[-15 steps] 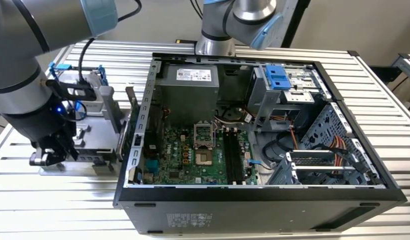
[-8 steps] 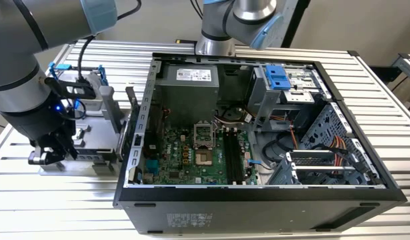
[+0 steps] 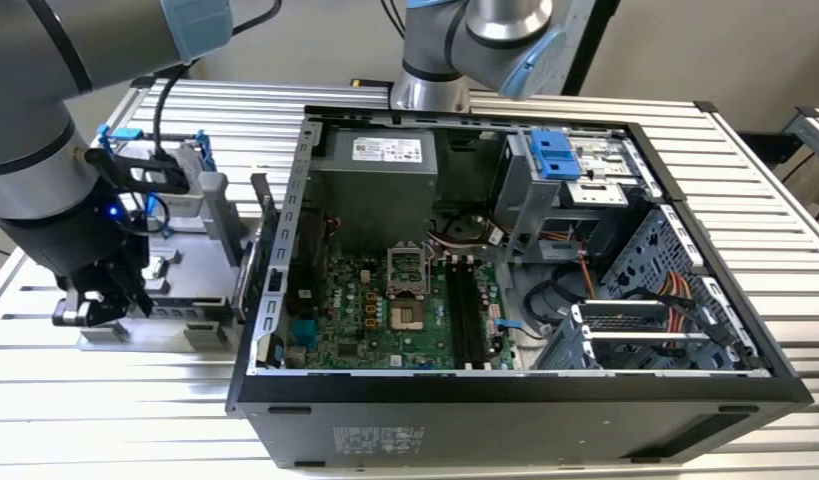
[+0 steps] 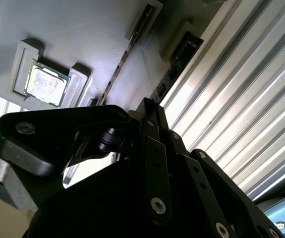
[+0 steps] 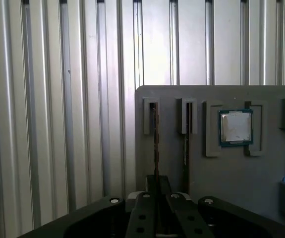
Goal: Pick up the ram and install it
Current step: 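Pick up the ram and move it above insertion slot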
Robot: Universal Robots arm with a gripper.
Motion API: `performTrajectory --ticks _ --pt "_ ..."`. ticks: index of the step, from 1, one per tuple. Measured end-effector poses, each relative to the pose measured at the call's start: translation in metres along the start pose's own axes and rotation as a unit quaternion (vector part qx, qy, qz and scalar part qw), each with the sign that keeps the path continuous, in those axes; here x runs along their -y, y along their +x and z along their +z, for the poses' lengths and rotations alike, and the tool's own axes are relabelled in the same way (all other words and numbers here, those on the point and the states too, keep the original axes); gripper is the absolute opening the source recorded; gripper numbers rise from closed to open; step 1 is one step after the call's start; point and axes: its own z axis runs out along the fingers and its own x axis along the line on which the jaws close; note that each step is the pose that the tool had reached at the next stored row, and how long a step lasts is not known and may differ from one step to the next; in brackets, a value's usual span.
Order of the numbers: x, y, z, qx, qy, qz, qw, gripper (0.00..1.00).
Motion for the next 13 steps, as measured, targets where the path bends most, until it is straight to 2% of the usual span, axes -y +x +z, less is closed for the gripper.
performTrajectory --ticks 13 --pt "-0.0002 -0.0003 -0.0078 0.0001 0.0000 0.000 1.0000 0.00"
